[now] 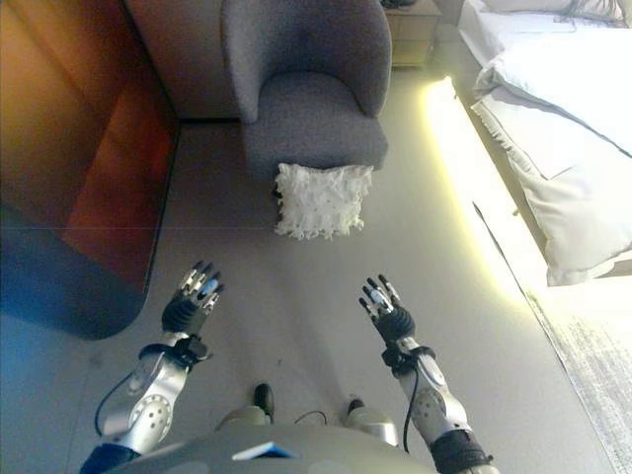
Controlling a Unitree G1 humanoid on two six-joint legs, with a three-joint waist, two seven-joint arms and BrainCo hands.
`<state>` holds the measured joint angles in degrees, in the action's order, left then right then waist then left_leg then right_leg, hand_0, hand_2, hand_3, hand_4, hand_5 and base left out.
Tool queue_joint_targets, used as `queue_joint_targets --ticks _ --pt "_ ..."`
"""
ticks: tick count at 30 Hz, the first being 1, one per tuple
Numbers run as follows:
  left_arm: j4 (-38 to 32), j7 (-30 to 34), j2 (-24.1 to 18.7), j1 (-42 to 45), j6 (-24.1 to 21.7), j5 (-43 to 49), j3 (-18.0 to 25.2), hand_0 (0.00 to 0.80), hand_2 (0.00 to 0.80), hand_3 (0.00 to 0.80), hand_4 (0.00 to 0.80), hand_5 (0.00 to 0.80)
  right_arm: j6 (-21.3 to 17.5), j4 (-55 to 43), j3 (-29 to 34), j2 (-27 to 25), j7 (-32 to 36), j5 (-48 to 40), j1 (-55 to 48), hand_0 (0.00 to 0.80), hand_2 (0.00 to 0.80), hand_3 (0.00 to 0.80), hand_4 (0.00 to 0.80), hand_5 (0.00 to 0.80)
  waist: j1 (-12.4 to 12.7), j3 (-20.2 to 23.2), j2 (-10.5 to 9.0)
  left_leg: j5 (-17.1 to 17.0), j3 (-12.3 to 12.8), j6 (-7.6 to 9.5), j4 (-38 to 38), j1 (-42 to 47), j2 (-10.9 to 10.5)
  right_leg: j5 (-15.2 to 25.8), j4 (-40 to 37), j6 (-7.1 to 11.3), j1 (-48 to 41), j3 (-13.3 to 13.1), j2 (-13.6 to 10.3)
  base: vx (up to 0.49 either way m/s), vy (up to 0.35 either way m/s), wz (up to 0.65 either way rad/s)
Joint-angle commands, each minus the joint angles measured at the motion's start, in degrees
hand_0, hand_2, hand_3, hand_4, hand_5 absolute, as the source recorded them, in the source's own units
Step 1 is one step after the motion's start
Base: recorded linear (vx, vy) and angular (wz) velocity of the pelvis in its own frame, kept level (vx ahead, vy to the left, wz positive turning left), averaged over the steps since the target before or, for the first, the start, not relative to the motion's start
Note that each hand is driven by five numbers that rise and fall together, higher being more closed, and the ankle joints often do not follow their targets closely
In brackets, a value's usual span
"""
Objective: Pick up the cushion and take it to the sofa
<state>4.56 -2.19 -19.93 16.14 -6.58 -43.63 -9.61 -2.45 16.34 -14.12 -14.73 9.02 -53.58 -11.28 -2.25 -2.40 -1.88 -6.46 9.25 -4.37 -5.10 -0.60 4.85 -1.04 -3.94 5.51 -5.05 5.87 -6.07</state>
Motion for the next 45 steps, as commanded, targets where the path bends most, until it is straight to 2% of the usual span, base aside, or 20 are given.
queue_joint_targets --ticks 1,16,25,26,28,31,33,35,38,43,45 --pt "-0.58 0.49 -1.23 -3.92 -3.38 0.61 1.32 0.000 0.000 0.000 0.000 0.000 -1.90 -4.56 2.25 -0.73 0.86 -0.42 2.64 0.000 0.000 0.000 0.000 0.000 0.69 -1.03 0.24 7.29 0.51 2.06 4.09 0.67 -0.40 1.24 4.19 1.89 5.25 1.66 -0.24 0.000 0.000 0.00" --pt "-2.81 1.24 -1.41 -1.18 -3.44 2.12 2.19 0.000 0.000 0.000 0.000 0.000 -1.07 -5.14 2.03 -0.41 0.68 -0.05 0.88 0.000 0.000 0.000 0.000 0.000 0.73 -1.32 0.26 8.54 0.91 2.08 6.19 0.92 -0.28 0.76 3.92 1.74 4.33 1.52 -0.43 0.032 -0.009 0.00" --pt "-3.35 2.60 -1.01 0.89 -3.89 0.96 1.81 0.000 0.000 0.000 0.000 0.000 -0.65 -5.31 2.58 -0.62 1.08 1.85 -0.89 0.000 0.000 0.000 0.000 0.000 0.04 -1.12 0.39 7.63 0.67 1.17 4.76 1.69 0.95 0.95 2.09 1.25 3.64 0.76 1.04 0.019 -0.045 -0.03" --pt "-3.46 2.63 -0.91 1.07 -3.91 0.79 1.58 0.000 0.000 0.000 0.000 0.000 -0.08 -5.59 2.65 -0.84 1.08 2.35 -1.04 0.000 0.000 0.000 0.000 0.000 -0.08 -1.07 0.29 7.78 0.77 1.01 5.45 1.53 1.24 0.96 2.01 1.04 3.73 0.53 1.28 0.016 -0.042 0.00" --pt "-3.89 2.74 -0.73 0.69 -4.14 -0.04 0.93 0.000 0.000 0.000 0.000 0.000 0.93 -5.82 2.56 -1.66 1.75 3.05 -0.53 0.000 0.000 0.000 0.000 0.000 -0.16 -1.76 -0.49 8.95 0.34 0.45 12.43 -1.43 1.86 0.81 2.95 -0.06 4.67 -0.47 1.54 -0.035 -0.052 -0.01" --pt "-3.17 2.18 -0.17 -0.70 -4.74 -1.29 0.36 0.000 0.000 0.000 0.000 0.000 0.43 -4.77 1.44 -3.05 2.61 3.06 1.04 0.000 0.000 0.000 0.000 0.000 0.30 -3.84 -1.35 8.19 -2.46 -0.01 23.61 -7.24 1.30 1.51 4.14 -1.12 5.63 -1.81 1.75 -0.062 -0.020 -0.03" --pt "-3.33 2.30 -0.07 -1.32 -4.20 -1.89 0.43 0.000 0.000 0.000 0.000 0.000 -0.17 -4.13 1.15 -3.37 2.42 2.25 1.85 0.000 0.000 0.000 0.000 0.000 0.62 -4.47 -1.17 7.82 -2.86 0.17 22.46 -7.55 0.42 1.82 4.30 -0.81 5.59 -1.94 1.84 -0.001 0.086 -0.19" --pt "-3.04 1.68 -0.22 -1.54 -3.46 -1.73 0.55 0.000 0.000 0.000 0.000 0.000 -0.80 -3.31 1.28 -3.13 1.77 1.03 2.59 0.000 0.000 0.000 0.000 0.000 0.46 -4.60 -0.85 8.67 -1.55 0.68 18.80 -5.36 0.38 1.65 4.90 -0.14 5.62 -1.80 1.24 0.067 0.152 -0.16" --pt "-3.29 0.83 -0.33 -2.12 -2.87 -0.61 1.13 0.000 0.000 0.000 0.000 0.000 0.84 -5.41 2.52 -1.89 1.75 0.51 1.28 0.000 0.000 0.000 0.000 0.000 -0.26 -3.74 -0.01 9.77 -1.59 1.82 11.57 -1.11 -1.00 1.00 7.02 1.26 6.33 -0.99 -0.09 0.088 0.181 -0.24" --pt "-2.63 1.06 -0.68 -1.88 -3.38 0.26 2.16 0.000 0.000 0.000 0.000 0.000 0.61 -4.59 2.69 -0.20 0.97 1.01 0.46 0.000 0.000 0.000 0.000 0.000 -0.12 -3.63 0.82 10.78 -1.40 3.16 10.75 -0.18 -2.23 -0.10 11.49 2.82 7.68 0.10 -2.50 0.046 0.136 0.00" --pt "-1.81 1.63 -1.17 -2.14 -3.40 1.00 2.14 0.000 0.000 0.000 0.000 0.000 -0.64 -3.38 2.94 1.16 0.57 -0.31 0.82 0.000 0.000 0.000 0.000 0.000 0.46 -3.69 0.93 11.28 -1.22 4.24 11.17 -0.69 -3.00 -0.32 14.88 3.22 7.83 1.35 -4.13 0.017 0.166 0.04"
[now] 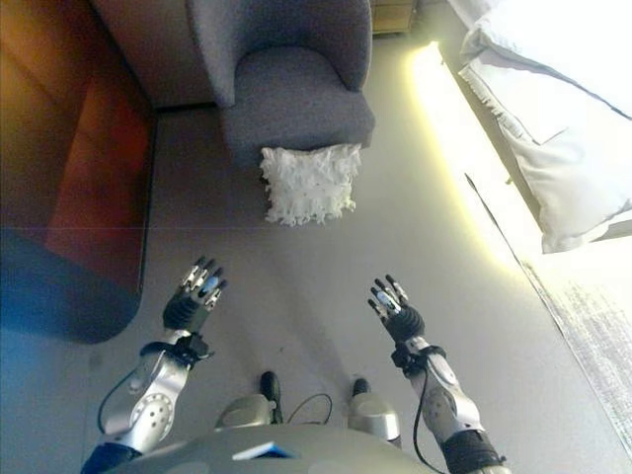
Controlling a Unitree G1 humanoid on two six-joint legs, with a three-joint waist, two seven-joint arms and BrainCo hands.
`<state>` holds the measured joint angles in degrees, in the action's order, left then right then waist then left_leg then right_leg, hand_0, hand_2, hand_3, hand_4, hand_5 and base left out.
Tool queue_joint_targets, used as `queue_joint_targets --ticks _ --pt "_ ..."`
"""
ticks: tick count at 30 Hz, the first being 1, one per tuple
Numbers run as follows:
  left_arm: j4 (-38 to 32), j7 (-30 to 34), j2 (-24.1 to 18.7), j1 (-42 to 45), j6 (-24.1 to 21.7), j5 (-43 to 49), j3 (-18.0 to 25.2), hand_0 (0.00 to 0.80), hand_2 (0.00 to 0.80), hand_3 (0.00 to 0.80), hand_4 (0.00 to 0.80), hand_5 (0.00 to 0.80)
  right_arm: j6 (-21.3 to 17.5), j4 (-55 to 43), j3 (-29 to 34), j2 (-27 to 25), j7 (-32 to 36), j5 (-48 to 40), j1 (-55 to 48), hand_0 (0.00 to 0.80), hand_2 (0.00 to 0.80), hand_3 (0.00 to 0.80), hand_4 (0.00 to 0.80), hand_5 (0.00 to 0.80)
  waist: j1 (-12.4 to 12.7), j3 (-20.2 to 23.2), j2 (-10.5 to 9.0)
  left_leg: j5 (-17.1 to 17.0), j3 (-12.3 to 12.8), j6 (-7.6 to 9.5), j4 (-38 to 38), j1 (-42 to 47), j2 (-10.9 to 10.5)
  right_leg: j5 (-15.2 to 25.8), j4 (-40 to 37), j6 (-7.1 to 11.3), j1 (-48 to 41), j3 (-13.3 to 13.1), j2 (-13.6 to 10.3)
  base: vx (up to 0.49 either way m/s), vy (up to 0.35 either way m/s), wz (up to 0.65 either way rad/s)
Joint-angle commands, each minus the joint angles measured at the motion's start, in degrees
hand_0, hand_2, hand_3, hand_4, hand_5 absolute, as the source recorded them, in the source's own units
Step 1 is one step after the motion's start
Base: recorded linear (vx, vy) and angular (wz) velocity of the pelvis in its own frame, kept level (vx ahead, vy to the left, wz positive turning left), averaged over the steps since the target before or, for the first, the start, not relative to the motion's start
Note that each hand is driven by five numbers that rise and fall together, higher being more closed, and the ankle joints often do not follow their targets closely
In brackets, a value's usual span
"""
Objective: Pick up the cushion and take it to the sofa
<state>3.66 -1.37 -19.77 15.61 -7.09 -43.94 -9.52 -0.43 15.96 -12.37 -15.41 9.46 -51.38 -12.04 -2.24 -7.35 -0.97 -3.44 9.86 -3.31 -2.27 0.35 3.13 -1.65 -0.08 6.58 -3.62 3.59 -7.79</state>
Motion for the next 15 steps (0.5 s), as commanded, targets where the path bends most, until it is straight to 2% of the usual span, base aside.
queue_joint_targets --ticks 1,3,5,7,8,10,12,13,15 --pt "-0.76 0.73 -1.51 -1.96 -2.48 1.53 1.96 0.000 0.000 0.000 0.000 0.000 -3.13 -3.03 1.13 2.59 -0.63 -2.55 1.76 0.000 0.000 0.000 0.000 0.000 0.78 1.17 0.23 8.48 -1.69 4.10 8.38 -1.98 -1.81 1.07 15.14 2.01 7.23 4.43 -3.39 -0.005 0.206 0.03" --pt "-0.29 0.53 -2.29 -2.47 -2.42 1.46 1.53 0.000 0.000 0.000 0.000 0.000 -4.11 -3.37 0.99 3.42 -0.88 -2.20 1.09 0.000 0.000 0.000 0.000 0.000 0.95 0.73 0.93 9.19 -1.24 5.89 8.58 -2.30 -2.70 3.28 25.03 1.45 10.21 4.98 -5.35 -0.017 0.286 -0.04" --pt "0.72 0.72 -2.33 -3.15 -2.21 1.59 1.46 0.000 0.000 0.000 0.000 0.000 -4.91 -3.66 0.86 3.81 -1.31 -1.42 -0.16 0.000 0.000 0.000 0.000 0.000 0.32 -0.12 2.25 9.57 -1.84 6.67 9.07 -2.06 -2.98 5.34 36.06 0.24 14.99 2.71 -5.96 0.002 0.289 -0.05" --pt "0.97 1.13 -2.29 -3.70 -1.32 1.32 1.97 0.000 0.000 0.000 0.000 0.000 -4.98 -4.15 0.99 3.46 -1.76 -1.17 -1.33 0.000 0.000 0.000 0.000 0.000 -0.30 -0.68 2.86 10.12 -2.08 6.82 9.86 -1.56 -3.18 7.15 41.63 -0.08 18.47 1.58 -6.63 0.055 0.197 0.19" --pt "0.55 1.44 -2.47 -3.67 -0.68 1.07 2.37 0.000 0.000 0.000 0.000 0.000 -5.17 -4.16 1.08 3.24 -1.53 -1.21 -1.72 0.000 0.000 0.000 0.000 0.000 -0.51 -0.76 2.87 10.57 -2.13 6.86 10.26 -1.22 -3.31 8.06 41.60 0.04 19.12 1.36 -6.77 0.103 0.100 0.27" --pt "-0.27 1.92 -2.77 -3.25 0.14 1.06 3.07 0.000 0.000 0.000 0.000 0.000 -5.22 -4.28 1.53 2.91 -1.03 -1.29 -2.36 0.000 0.000 0.000 0.000 0.000 -0.90 -0.75 2.05 11.94 -1.68 6.68 11.14 -0.30 -3.80 10.46 36.54 1.00 18.80 1.39 -7.75 0.161 -0.011 0.23" --pt "-0.77 1.41 -3.10 -3.12 0.51 0.86 3.01 0.000 0.000 0.000 0.000 0.000 -4.90 -4.37 1.87 2.69 -0.60 -1.32 -2.48 0.000 0.000 0.000 0.000 0.000 -1.54 -0.80 0.89 12.95 -1.19 6.02 11.85 0.45 -4.13 12.39 29.70 2.12 17.71 0.92 -7.74 0.205 -0.125 0.12" --pt "-0.71 0.97 -3.23 -3.15 0.23 0.75 2.52 0.000 0.000 0.000 0.000 0.000 -5.02 -4.25 1.94 2.63 -0.06 -1.42 -2.39 0.000 0.000 0.000 0.000 0.000 -2.25 -0.68 -0.65 14.09 -1.08 5.28 12.49 0.96 -4.82 13.57 20.50 3.07 17.27 0.35 -8.19 0.253 -0.186 0.05" --pt "-0.57 0.99 -3.42 -3.26 -0.39 0.99 1.58 0.000 0.000 0.000 0.000 0.000 -5.03 -4.32 2.13 2.09 0.09 -2.54 -1.89 0.000 0.000 0.000 0.000 0.000 -2.94 -0.56 -2.00 15.81 -2.01 4.64 13.07 1.38 -5.46 14.02 9.94 4.24 16.37 0.20 -8.68 0.278 -0.179 0.06"
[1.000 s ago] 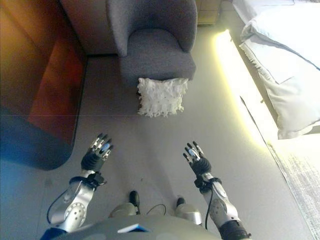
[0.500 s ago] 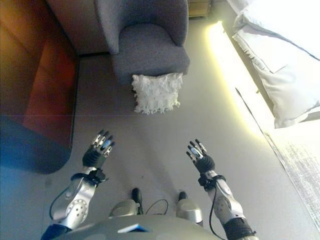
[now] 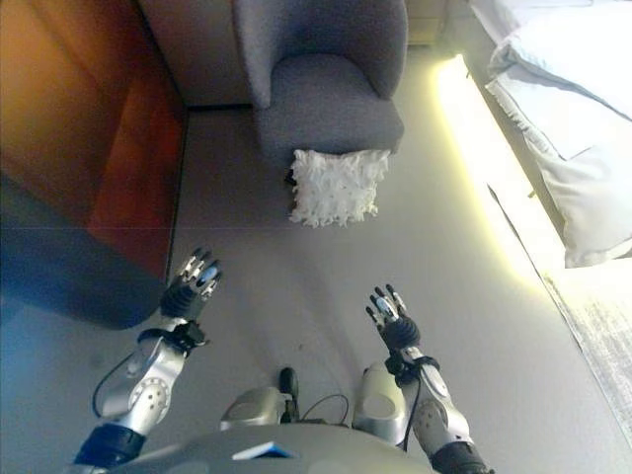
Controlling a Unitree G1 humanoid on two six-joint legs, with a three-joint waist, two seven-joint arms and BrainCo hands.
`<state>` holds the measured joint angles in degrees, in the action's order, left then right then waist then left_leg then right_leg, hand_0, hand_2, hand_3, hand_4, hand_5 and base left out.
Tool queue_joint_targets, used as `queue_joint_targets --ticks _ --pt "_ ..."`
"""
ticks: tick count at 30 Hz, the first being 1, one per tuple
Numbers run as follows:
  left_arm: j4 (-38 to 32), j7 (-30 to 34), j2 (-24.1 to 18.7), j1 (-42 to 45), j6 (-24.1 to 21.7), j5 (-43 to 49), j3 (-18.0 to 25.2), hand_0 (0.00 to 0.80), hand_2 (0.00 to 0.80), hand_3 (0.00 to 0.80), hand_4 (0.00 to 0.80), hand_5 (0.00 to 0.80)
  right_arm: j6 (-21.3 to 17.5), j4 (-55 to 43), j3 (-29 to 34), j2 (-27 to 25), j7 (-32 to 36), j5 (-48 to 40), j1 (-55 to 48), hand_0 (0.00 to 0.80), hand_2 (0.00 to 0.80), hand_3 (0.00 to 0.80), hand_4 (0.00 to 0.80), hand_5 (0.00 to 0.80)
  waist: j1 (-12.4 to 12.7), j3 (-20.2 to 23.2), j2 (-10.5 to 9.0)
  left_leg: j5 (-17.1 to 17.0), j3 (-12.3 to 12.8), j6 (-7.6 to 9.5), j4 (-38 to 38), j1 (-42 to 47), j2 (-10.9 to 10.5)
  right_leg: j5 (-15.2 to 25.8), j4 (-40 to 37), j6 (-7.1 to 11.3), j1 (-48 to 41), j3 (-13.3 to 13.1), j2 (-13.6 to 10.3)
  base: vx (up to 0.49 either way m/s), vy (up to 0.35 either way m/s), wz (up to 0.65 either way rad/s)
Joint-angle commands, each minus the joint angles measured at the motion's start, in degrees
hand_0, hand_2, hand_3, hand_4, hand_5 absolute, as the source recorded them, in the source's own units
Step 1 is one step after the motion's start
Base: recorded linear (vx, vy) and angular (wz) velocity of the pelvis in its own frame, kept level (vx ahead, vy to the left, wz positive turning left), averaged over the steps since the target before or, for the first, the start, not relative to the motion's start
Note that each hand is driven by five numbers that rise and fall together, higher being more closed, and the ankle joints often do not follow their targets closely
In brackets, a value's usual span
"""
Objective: Pick up the cushion and take it to the sofa
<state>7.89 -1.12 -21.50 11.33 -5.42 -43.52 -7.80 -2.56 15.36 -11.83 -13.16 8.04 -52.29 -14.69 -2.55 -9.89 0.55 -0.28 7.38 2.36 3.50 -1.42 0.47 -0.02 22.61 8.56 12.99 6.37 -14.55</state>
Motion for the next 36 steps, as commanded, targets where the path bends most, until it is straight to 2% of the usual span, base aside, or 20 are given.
queue_joint_targets --ticks 1,2,4,9,11,12,14,16,17,19,20,23,25,27,28,30,31,32,35,36 --pt "-4.72 1.34 -1.66 1.30 -2.35 0.76 -0.47 0.000 0.000 0.000 0.000 0.000 -2.75 -3.69 1.87 -0.43 1.59 -2.11 0.90 0.000 0.000 0.000 0.000 0.000 -2.88 2.33 -4.17 13.77 0.16 -1.22 7.57 3.39 -3.08 13.59 -18.56 3.02 -0.47 -2.76 -2.25 0.305 -0.138 0.20" --pt "-4.71 1.95 -1.66 1.65 -2.51 0.85 -0.50 0.000 0.000 0.000 0.000 0.000 -2.35 -3.86 2.11 -0.91 1.54 -2.54 1.04 0.000 0.000 0.000 0.000 0.000 -3.17 2.48 -4.46 14.52 0.02 -1.45 8.00 3.76 -3.08 15.02 -23.48 3.71 -0.22 -2.47 -2.42 0.297 -0.113 0.30" --pt "-4.85 3.51 -2.00 2.89 -2.75 1.00 -0.17 0.000 0.000 0.000 0.000 0.000 -1.61 -3.97 2.61 -1.38 1.72 -3.04 1.12 0.000 0.000 0.000 0.000 0.000 -3.42 2.57 -4.66 15.46 -0.07 -1.28 8.95 4.33 -2.72 16.40 -26.76 4.12 0.96 -3.06 -2.26 0.318 -0.099 0.27" --pt "-4.91 5.71 -1.92 4.79 -2.56 2.15 0.24 0.000 0.000 0.000 0.000 0.000 -1.69 -3.56 3.24 -0.87 2.46 -3.08 -0.50 0.000 0.000 0.000 0.000 0.000 -3.97 2.47 -5.40 18.91 -1.21 -0.86 11.48 6.52 -2.39 18.27 -26.61 4.07 3.04 -3.09 -2.64 0.373 -0.107 0.42" --pt "-5.21 5.79 -1.64 5.34 -2.18 2.27 0.48 0.000 0.000 0.000 0.000 0.000 -1.54 -3.05 3.32 -0.72 2.54 -2.70 -0.64 0.000 0.000 0.000 0.000 0.000 -4.39 2.37 -5.47 20.24 -1.30 -0.76 12.30 7.98 -1.99 18.12 -24.26 3.81 3.79 -3.72 -2.36 0.424 -0.112 0.32" --pt "-5.13 5.69 -1.35 5.82 -2.40 2.12 0.59 0.000 0.000 0.000 0.000 0.000 -1.09 -2.89 3.38 -0.85 2.63 -2.51 -0.59 0.000 0.000 0.000 0.000 0.000 -4.67 2.59 -5.20 20.67 -1.20 -0.71 12.24 8.92 -1.48 16.68 -22.28 3.60 3.98 -4.01 -1.70 0.479 -0.135 0.09" --pt "-5.00 6.15 -1.03 5.98 -1.25 1.48 0.61 0.000 0.000 0.000 0.000 0.000 -0.91 -2.47 2.73 -1.20 2.03 -2.16 -0.44 0.000 0.000 0.000 0.000 0.000 -5.06 3.32 -4.40 18.99 -1.61 -1.55 12.91 9.54 -0.16 15.64 -21.48 3.12 4.13 -4.84 -0.60 0.444 -0.148 -0.07" --pt "-4.85 8.16 -1.31 5.91 -0.32 3.46 -0.32 0.000 0.000 0.000 0.000 0.000 0.05 -2.77 1.15 -2.02 0.26 -0.05 0.23 0.000 0.000 0.000 0.000 0.000 -5.79 4.25 -3.46 15.35 -0.87 -3.24 13.51 11.11 2.78 14.00 -17.79 2.42 4.16 -6.23 1.53 0.527 -0.211 -0.01" --pt "-4.68 7.84 -1.38 5.92 0.21 3.77 -0.57 0.000 0.000 0.000 0.000 0.000 0.28 -2.65 0.83 -2.13 -0.19 0.75 0.26 0.000 0.000 0.000 0.000 0.000 -5.90 4.45 -3.14 14.67 -0.76 -3.51 13.51 11.47 3.41 13.16 -16.77 2.30 4.15 -6.52 2.24 0.510 -0.209 -0.03" --pt "-3.25 6.31 -1.16 4.48 1.45 3.72 -1.05 0.000 0.000 0.000 0.000 0.000 1.47 -2.81 0.08 -3.16 -1.15 2.03 1.04 0.000 0.000 0.000 0.000 0.000 -6.78 5.31 -1.80 7.35 -2.49 -5.24 14.79 12.00 5.83 9.54 -13.03 1.08 4.31 -8.16 5.65 0.436 -0.166 0.00" --pt "-3.27 6.53 -1.17 3.69 1.65 2.84 -1.18 0.000 0.000 0.000 0.000 0.000 1.82 -3.47 -0.16 -3.82 -0.99 1.86 1.07 0.000 0.000 0.000 0.000 0.000 -7.15 5.70 -1.65 4.71 -3.44 -5.85 16.77 10.88 6.58 7.65 -12.64 -0.21 3.31 -9.15 7.37 0.498 -0.183 0.22" --pt "-1.96 4.44 -0.45 1.95 -0.36 2.43 -1.68 0.000 0.000 0.000 0.000 0.000 0.85 -1.91 -0.10 -4.46 0.39 3.21 1.01 0.000 0.000 0.000 0.000 0.000 -7.73 7.27 -1.50 -2.21 -4.39 -7.39 23.95 8.64 7.75 5.26 -13.21 -3.44 0.90 -8.40 10.23 0.435 -0.173 0.10" --pt "-1.20 2.23 0.98 0.24 -0.39 1.88 -2.64 0.000 0.000 0.000 0.000 0.000 0.36 -0.85 0.26 -4.81 0.42 3.99 1.48 0.000 0.000 0.000 0.000 0.000 -7.44 7.59 -2.90 -5.17 -4.37 -7.39 35.57 2.14 7.37 3.74 -14.07 -6.26 -2.50 -8.40 11.00 0.402 -0.185 -0.28" --pt "-0.70 1.71 1.67 -0.16 -0.64 2.41 -3.29 0.000 0.000 0.000 0.000 0.000 0.05 -0.03 0.60 -4.67 0.00 4.36 1.57 0.000 0.000 0.000 0.000 0.000 -6.97 7.22 -3.54 -4.88 -4.09 -6.45 38.08 -2.44 8.71 2.38 -13.79 -7.38 -4.49 -7.99 11.40 0.304 -0.110 -0.05" --pt "-0.87 1.60 1.92 -0.06 -0.66 2.67 -3.72 0.000 0.000 0.000 0.000 0.000 -0.28 0.56 0.73 -4.57 -0.10 3.96 1.62 0.000 0.000 0.000 0.000 0.000 -6.25 6.62 -4.08 -3.76 -3.95 -5.31 36.62 -5.33 8.90 1.32 -13.46 -7.52 -5.70 -7.94 11.54 0.288 -0.042 0.08" --pt "-1.32 1.39 1.57 0.34 -0.52 2.62 -4.00 0.000 0.000 0.000 0.000 0.000 -0.17 1.26 0.99 -4.28 0.36 3.47 1.57 0.000 0.000 0.000 0.000 0.000 -5.43 5.80 -4.17 -3.92 -3.99 -4.96 31.17 -6.29 9.43 -0.53 -13.03 -7.32 -7.35 -7.61 12.34 0.275 0.012 0.09" --pt "-1.57 1.14 1.39 0.51 -0.24 2.77 -4.00 0.000 0.000 0.000 0.000 0.000 0.02 1.38 1.09 -4.16 0.46 3.45 1.48 0.000 0.000 0.000 0.000 0.000 -5.13 5.53 -4.14 -4.60 -3.95 -5.11 28.09 -6.13 9.75 -1.26 -12.99 -7.21 -8.04 -7.59 12.74 0.259 0.077 -0.07" --pt "-2.45 0.64 1.03 0.92 0.58 3.08 -4.03 0.000 0.000 0.000 0.000 0.000 0.33 1.05 1.20 -4.08 0.41 3.34 1.11 0.000 0.000 0.000 0.000 0.000 -4.29 5.18 -3.75 -5.99 -4.36 -5.45 21.39 -7.53 9.66 -2.48 -13.29 -6.76 -9.28 -8.00 13.46 0.260 0.103 -0.13" --pt "-3.29 0.60 0.73 1.75 1.08 4.15 -4.19 0.000 0.000 0.000 0.000 0.000 0.18 0.84 0.97 -4.18 0.61 2.26 0.33 0.000 0.000 0.000 0.000 0.000 -1.69 4.43 -2.08 -8.96 -7.24 -7.11 5.58 -10.53 8.34 -5.08 -14.14 -5.99 -12.87 -9.72 15.33 0.314 0.109 -0.06" --pt "-3.54 0.52 0.76 2.00 1.07 4.43 -4.32 0.000 0.000 0.000 0.000 0.000 0.16 0.81 0.91 -4.21 0.66 2.07 0.22 0.000 0.000 0.000 0.000 0.000 -1.23 4.13 -2.12 -9.46 -7.61 -7.26 3.65 -10.58 7.96 -5.58 -14.29 -5.91 -13.83 -10.21 15.33 0.439 0.071 -0.08"
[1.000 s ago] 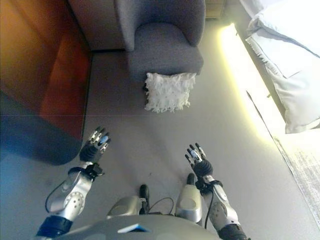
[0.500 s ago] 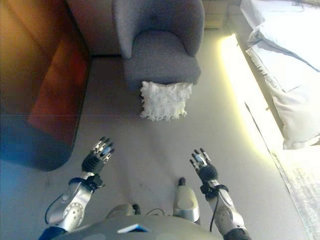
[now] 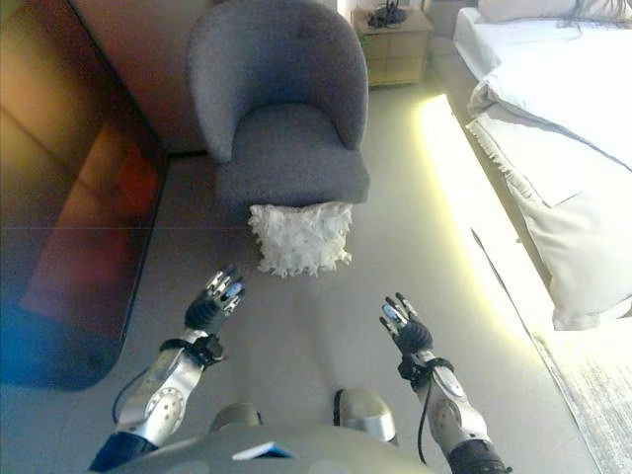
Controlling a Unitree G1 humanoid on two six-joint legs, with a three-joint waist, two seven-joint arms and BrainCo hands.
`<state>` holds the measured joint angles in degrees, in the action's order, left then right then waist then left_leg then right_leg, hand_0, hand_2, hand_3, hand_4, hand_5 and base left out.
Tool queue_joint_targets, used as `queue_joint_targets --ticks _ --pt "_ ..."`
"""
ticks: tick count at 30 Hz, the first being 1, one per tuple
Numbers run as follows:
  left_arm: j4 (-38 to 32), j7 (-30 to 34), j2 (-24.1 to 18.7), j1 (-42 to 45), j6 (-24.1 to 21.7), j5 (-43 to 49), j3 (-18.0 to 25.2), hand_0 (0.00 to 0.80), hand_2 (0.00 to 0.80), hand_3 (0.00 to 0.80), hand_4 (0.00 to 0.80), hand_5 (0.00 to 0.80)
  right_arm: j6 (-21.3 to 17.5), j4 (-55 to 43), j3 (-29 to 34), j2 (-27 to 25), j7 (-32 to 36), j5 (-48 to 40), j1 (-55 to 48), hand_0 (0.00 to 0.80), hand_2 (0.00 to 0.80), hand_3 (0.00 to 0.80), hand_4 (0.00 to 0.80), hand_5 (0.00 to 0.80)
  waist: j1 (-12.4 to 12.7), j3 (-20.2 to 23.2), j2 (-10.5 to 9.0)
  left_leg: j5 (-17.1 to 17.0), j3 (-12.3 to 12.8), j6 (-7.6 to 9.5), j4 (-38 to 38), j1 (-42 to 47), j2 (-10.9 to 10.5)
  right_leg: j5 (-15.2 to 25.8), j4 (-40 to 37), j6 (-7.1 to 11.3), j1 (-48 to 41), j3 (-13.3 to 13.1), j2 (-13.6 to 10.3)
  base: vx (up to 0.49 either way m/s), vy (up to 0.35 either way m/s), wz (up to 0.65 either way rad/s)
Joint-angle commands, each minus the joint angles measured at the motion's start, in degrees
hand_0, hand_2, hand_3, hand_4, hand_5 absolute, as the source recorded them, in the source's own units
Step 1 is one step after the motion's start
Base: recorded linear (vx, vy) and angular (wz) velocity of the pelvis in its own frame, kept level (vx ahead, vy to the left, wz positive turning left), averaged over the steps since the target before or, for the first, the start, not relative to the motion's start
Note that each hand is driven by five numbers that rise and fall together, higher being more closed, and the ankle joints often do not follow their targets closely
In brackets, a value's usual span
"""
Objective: Pick up the cushion and take it to the sofa
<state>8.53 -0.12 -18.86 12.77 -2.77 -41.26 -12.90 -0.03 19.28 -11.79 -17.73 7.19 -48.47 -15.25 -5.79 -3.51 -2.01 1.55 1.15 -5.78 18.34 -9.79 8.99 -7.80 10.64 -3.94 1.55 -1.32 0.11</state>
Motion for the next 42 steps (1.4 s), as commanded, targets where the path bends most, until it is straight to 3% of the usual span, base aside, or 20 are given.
queue_joint_targets --ticks 1,4,7,12,14,17,19,22,24,26,29,30,32,34,36,42 --pt "-4.97 -0.98 -1.82 1.66 -2.12 2.69 0.72 0.000 0.000 0.000 0.000 0.000 -2.05 -3.10 0.71 0.09 2.19 -1.83 0.68 0.000 0.000 0.000 0.000 0.000 3.73 -2.22 1.05 -11.52 -3.55 0.67 -19.32 -4.77 -1.12 1.33 -3.18 6.79 -4.70 -4.35 1.58 0.436 0.048 -0.23" --pt "-5.42 -0.12 -1.85 3.66 -3.32 3.34 1.27 0.000 0.000 0.000 0.000 0.000 -1.67 -2.60 1.10 -0.02 3.72 -1.96 -0.09 0.000 0.000 0.000 0.000 0.000 5.59 -2.72 1.63 -12.53 -3.80 0.22 -23.06 -7.75 -1.85 -1.85 -3.37 6.65 -8.60 -5.99 2.05 0.430 0.058 -0.39" --pt "-5.03 0.82 -1.47 4.78 -4.27 3.64 1.60 0.000 0.000 0.000 0.000 0.000 -2.54 -2.04 1.27 0.83 4.39 -1.11 -0.69 0.000 0.000 0.000 0.000 0.000 6.42 -2.79 2.84 -13.30 -1.49 -0.01 -22.86 -9.48 -1.60 -5.34 -1.98 6.48 -10.72 -5.20 1.88 0.388 0.127 -0.58" --pt "-3.78 -0.68 -2.50 4.59 -5.31 5.52 2.00 0.000 0.000 0.000 0.000 0.000 -2.69 -3.14 0.13 1.76 2.91 -1.20 -0.46 0.000 0.000 0.000 0.000 0.000 7.14 -2.44 2.62 -9.40 0.39 1.82 -19.38 -6.90 -3.07 -7.18 2.15 8.71 -12.20 -2.75 -1.72 0.381 0.193 -0.72" --pt "-0.60 -1.13 -3.88 2.68 -5.59 8.09 1.87 0.000 0.000 0.000 0.000 0.000 -1.49 -2.52 0.33 2.34 1.60 -4.10 0.32 0.000 0.000 0.000 0.000 0.000 7.11 -1.52 1.79 -8.29 1.26 3.07 -13.77 -7.02 -4.73 -3.19 5.04 11.03 -12.11 -1.65 -4.09 0.368 0.210 -0.78" --pt "1.25 1.50 -4.67 0.25 -4.92 6.10 2.37 0.000 0.000 0.000 0.000 0.000 -1.30 -0.84 -0.22 3.51 1.96 -4.25 1.88 0.000 0.000 0.000 0.000 0.000 8.24 0.04 0.71 -5.41 2.47 5.50 -11.17 -6.19 -6.66 3.52 12.09 13.77 -11.29 2.51 -8.72 0.304 0.228 -0.16" --pt "1.64 3.51 -4.64 0.12 -4.86 5.53 2.07 0.000 0.000 0.000 0.000 0.000 -3.62 1.19 -0.50 5.32 1.73 -3.21 2.98 0.000 0.000 0.000 0.000 0.000 9.19 0.73 1.22 -3.34 4.01 7.27 -10.85 -4.69 -7.69 9.35 21.53 14.02 -9.02 5.63 -11.97 0.304 0.304 -0.16" --pt "2.46 2.34 -5.09 -1.24 -4.21 6.67 1.76 0.000 0.000 0.000 0.000 0.000 -4.94 -0.25 -1.38 6.47 -0.17 -3.25 2.63 0.000 0.000 0.000 0.000 0.000 8.46 0.82 2.30 -1.10 5.63 8.72 -10.66 -1.74 -8.53 12.24 30.51 12.59 -1.59 6.63 -14.19 0.217 0.266 -0.22" --pt "2.38 2.24 -5.42 -2.06 -4.26 6.24 1.95 0.000 0.000 0.000 0.000 0.000 -5.61 -0.61 -1.82 6.65 -0.45 -2.88 2.08 0.000 0.000 0.000 0.000 0.000 7.80 0.31 2.36 -0.70 6.26 8.81 -11.02 0.16 -9.38 10.53 28.60 11.41 1.12 8.45 -15.25 0.181 0.153 -0.02" --pt "1.89 1.97 -5.50 -2.13 -4.60 5.96 1.99 0.000 0.000 0.000 0.000 0.000 -5.87 -0.73 -1.70 6.51 -0.20 -2.78 1.61 0.000 0.000 0.000 0.000 0.000 7.40 -0.26 2.35 -0.46 6.23 8.34 -11.41 1.94 -9.88 9.30 21.41 10.89 1.97 11.00 -15.64 0.188 0.033 -0.02" --pt "1.39 0.59 -5.21 -1.70 -4.92 5.83 1.93 0.000 0.000 0.000 0.000 0.000 -5.37 -1.09 -0.98 5.41 0.63 -3.74 1.41 0.000 0.000 0.000 0.000 0.000 6.54 -1.15 1.45 0.83 6.55 7.15 -11.81 5.29 -9.95 11.72 8.05 11.46 4.24 13.97 -16.80 0.176 -0.078 -0.01" --pt "1.16 0.54 -5.25 -1.57 -5.05 5.68 1.96 0.000 0.000 0.000 0.000 0.000 -5.33 -1.45 -0.76 4.91 1.10 -4.22 1.50 0.000 0.000 0.000 0.000 0.000 6.10 -1.59 0.89 1.50 6.66 6.69 -11.79 6.01 -9.90 13.30 4.02 12.09 4.85 13.86 -17.37 0.206 -0.150 -0.05" --pt "0.91 0.97 -5.51 -1.76 -5.72 5.39 1.56 0.000 0.000 0.000 0.000 0.000 -5.50 -1.71 -0.44 4.06 1.42 -5.35 2.60 0.000 0.000 0.000 0.000 0.000 5.04 -2.30 -0.54 3.81 5.66 5.92 -11.37 7.04 -10.41 18.53 -4.54 14.26 6.69 11.11 -18.76 0.218 -0.148 0.03" --pt "0.48 1.75 -5.68 -1.55 -6.29 5.00 1.49 0.000 0.000 0.000 0.000 0.000 -5.11 -1.29 -0.23 3.65 0.72 -6.05 4.66 0.000 0.000 0.000 0.000 0.000 4.51 -2.68 -1.32 6.61 2.28 6.04 -10.34 7.92 -11.39 22.30 -10.25 15.85 8.92 6.68 -19.40 0.283 -0.120 0.07" --pt "0.42 2.01 -5.50 -0.50 -6.08 4.75 2.15 0.000 0.000 0.000 0.000 0.000 -4.01 -0.61 0.17 3.75 -0.40 -5.68 5.84 0.000 0.000 0.000 0.000 0.000 4.27 -2.79 -1.50 9.19 0.45 6.30 -8.68 8.91 -11.44 24.02 -13.16 16.65 9.48 3.85 -19.58 0.316 -0.100 0.29" --pt "2.17 5.28 -4.93 3.12 -5.08 6.42 5.13 0.000 0.000 0.000 0.000 0.000 -2.56 -0.82 1.58 4.45 0.42 -4.83 3.47 0.000 0.000 0.000 0.000 0.000 3.92 -2.24 -2.56 14.01 -1.21 6.22 -3.96 10.09 -10.44 25.69 -13.81 17.77 9.76 0.54 -21.22 0.361 -0.153 0.46"
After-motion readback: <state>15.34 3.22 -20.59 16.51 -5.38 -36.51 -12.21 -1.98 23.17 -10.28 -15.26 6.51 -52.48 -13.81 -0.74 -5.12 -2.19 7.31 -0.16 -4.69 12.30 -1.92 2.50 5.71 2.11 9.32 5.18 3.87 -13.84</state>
